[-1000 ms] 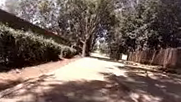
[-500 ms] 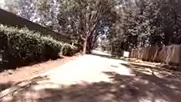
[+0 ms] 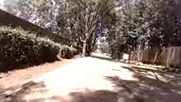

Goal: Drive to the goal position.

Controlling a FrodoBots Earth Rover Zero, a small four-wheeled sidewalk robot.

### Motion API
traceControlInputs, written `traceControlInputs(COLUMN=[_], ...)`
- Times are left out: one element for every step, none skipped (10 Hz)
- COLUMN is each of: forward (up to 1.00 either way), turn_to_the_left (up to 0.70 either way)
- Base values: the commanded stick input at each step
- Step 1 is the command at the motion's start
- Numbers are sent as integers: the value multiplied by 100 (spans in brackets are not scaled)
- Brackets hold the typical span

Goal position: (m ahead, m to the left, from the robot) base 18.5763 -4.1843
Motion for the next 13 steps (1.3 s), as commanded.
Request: traceControlInputs(forward=[70,70,70,70,70,70,70,70,70,70,70,70,70], turn_to_the_left=[0,0,0,0,-35,-35,-35,-8,-2,0,0,-5,-18])
